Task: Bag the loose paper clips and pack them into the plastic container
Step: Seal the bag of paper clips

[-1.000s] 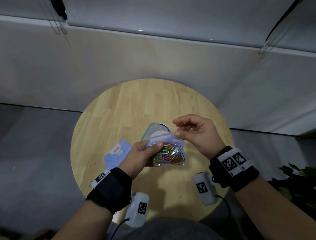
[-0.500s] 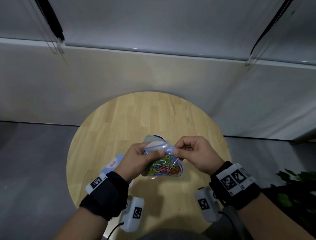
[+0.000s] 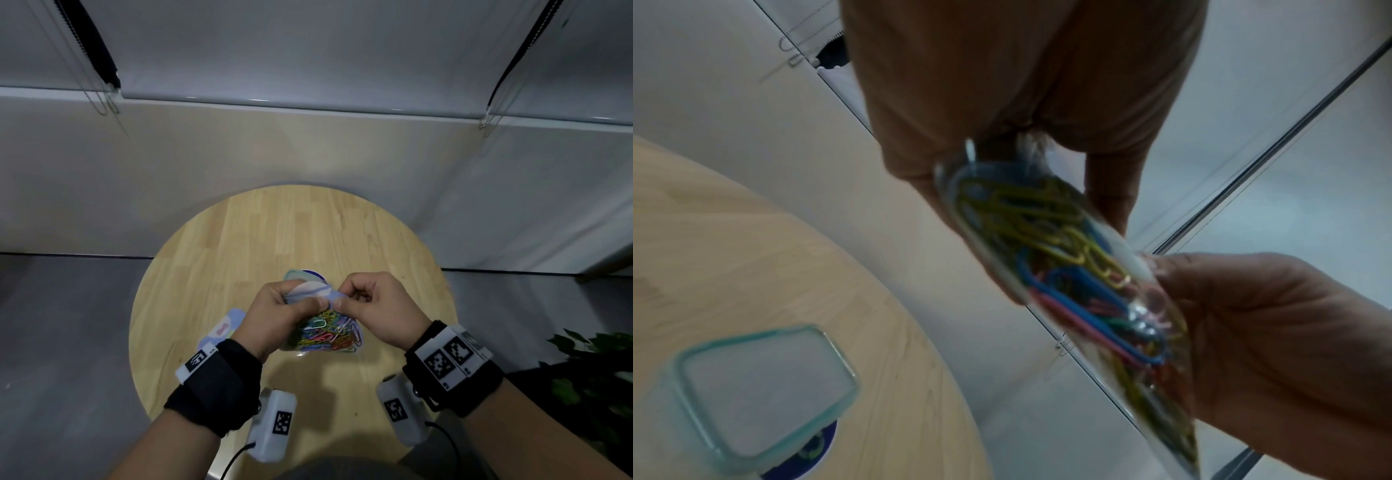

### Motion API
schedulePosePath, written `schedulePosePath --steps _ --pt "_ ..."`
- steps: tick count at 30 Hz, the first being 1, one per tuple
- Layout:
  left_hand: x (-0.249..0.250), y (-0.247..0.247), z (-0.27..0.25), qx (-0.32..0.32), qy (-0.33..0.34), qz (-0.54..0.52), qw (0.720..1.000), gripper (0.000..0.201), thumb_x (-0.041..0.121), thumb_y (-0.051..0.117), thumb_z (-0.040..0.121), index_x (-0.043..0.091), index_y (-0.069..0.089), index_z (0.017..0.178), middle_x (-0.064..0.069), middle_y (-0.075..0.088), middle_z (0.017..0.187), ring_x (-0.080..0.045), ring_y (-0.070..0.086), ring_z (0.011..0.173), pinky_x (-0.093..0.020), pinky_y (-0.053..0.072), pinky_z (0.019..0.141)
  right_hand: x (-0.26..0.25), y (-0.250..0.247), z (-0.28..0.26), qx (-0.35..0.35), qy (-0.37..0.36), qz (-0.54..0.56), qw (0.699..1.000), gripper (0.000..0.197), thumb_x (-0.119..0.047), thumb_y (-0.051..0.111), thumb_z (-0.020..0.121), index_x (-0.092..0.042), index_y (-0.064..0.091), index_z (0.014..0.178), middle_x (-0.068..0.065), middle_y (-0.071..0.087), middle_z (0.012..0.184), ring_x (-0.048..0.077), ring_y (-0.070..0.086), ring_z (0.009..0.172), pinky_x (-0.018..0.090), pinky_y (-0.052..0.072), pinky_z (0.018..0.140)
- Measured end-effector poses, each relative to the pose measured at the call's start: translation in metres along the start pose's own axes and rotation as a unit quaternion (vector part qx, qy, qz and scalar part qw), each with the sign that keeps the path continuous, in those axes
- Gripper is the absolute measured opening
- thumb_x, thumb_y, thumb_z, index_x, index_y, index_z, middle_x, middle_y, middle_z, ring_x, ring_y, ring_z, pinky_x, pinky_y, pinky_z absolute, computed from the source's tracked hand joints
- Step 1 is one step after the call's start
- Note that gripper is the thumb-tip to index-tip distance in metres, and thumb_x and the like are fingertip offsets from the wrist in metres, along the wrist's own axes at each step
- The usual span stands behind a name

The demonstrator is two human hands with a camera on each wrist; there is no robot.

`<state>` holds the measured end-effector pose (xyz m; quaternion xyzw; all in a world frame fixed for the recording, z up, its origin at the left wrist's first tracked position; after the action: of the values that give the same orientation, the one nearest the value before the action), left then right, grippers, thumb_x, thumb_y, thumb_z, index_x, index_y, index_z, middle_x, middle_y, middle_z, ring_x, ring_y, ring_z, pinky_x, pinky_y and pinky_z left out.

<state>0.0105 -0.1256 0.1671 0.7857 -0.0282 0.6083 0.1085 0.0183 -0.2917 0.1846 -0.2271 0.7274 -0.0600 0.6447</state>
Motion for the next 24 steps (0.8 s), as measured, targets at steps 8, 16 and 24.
schedulePosePath --steps 8,16,24 --pt "0.007 0.000 0.002 -0.037 -0.006 0.086 0.996 0.007 0.009 0.075 0.071 0.007 0.073 0.077 -0.012 0.072 0.076 -0.018 0.066 0.069 -0.033 0.053 0.066 0.002 0.004 -0.009 0.025 -0.067 -0.141 0.987 0.011 -0.015 0.068 0.076 -0.015 0.063 0.066 -0.008 0.054 0.055 0.004 0.045 0.051 0.029 0.043 0.054" --pt "0.006 -0.007 -0.002 -0.012 -0.037 0.053 0.998 0.021 0.016 0.074 0.065 0.001 0.071 0.079 -0.016 0.069 0.074 -0.022 0.063 0.064 -0.030 0.050 0.062 0.002 -0.008 -0.011 -0.054 0.028 0.062 0.996 0.009 0.002 0.061 0.085 -0.001 0.061 0.077 0.012 0.062 0.067 0.016 0.057 0.056 0.023 0.052 0.060" --pt "0.008 -0.008 0.000 -0.038 -0.049 0.082 0.995 0.033 0.025 0.079 0.062 -0.002 0.070 0.079 -0.027 0.065 0.074 -0.025 0.058 0.066 -0.034 0.043 0.063 0.005 -0.008 -0.010 -0.024 0.002 -0.044 0.999 0.022 -0.006 0.060 0.085 -0.020 0.058 0.068 0.009 0.057 0.065 0.019 0.050 0.061 0.033 0.044 0.062"
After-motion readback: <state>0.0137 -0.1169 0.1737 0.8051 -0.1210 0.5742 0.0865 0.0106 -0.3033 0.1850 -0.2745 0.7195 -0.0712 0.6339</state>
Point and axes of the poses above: each hand's wrist, its own z-axis towards the middle knuckle, its own y-axis out of the palm, x = y × z, the point moved 2 cm from there along z, towards the middle knuckle
